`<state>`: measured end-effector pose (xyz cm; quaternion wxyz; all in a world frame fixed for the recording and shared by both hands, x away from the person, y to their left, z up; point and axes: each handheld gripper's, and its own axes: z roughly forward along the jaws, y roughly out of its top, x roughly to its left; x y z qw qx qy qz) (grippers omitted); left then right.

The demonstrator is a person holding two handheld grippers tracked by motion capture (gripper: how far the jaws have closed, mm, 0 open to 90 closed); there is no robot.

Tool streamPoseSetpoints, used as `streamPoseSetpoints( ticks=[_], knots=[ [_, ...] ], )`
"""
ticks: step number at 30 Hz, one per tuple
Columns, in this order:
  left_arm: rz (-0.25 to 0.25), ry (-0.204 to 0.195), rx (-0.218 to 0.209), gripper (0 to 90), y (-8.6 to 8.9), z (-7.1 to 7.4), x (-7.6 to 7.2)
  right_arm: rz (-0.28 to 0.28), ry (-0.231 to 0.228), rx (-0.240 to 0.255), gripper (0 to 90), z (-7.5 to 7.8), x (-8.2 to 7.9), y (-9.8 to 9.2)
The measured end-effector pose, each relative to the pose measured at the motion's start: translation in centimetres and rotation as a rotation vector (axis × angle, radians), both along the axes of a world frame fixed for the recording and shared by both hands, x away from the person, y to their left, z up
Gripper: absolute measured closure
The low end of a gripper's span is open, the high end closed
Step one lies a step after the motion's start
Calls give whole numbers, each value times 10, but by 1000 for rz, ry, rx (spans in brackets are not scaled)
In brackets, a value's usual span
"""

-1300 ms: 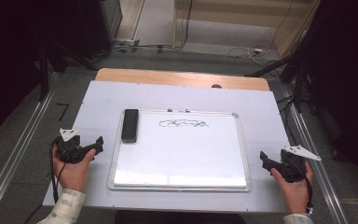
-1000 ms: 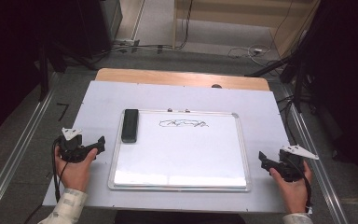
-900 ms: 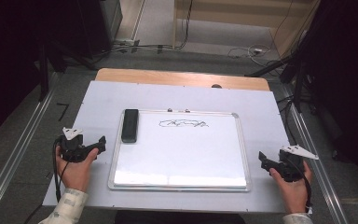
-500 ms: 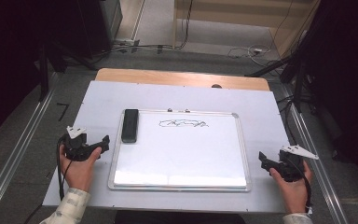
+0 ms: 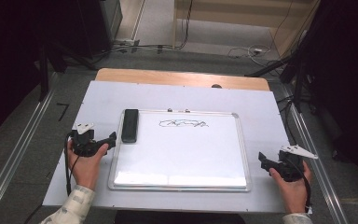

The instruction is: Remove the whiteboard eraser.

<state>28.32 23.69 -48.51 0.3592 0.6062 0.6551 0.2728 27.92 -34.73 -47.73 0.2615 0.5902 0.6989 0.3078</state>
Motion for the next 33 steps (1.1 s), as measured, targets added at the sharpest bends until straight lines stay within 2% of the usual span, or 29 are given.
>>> streamPoseSetpoints(
  ticks=[21,33],
  knots=[
    [-28,-9,-23,92,-23,6,18,2,1,4,181,0,1,0],
    [-48,-1,-18,108,-35,7,27,-1,-2,1,181,0,1,0]
  ],
)
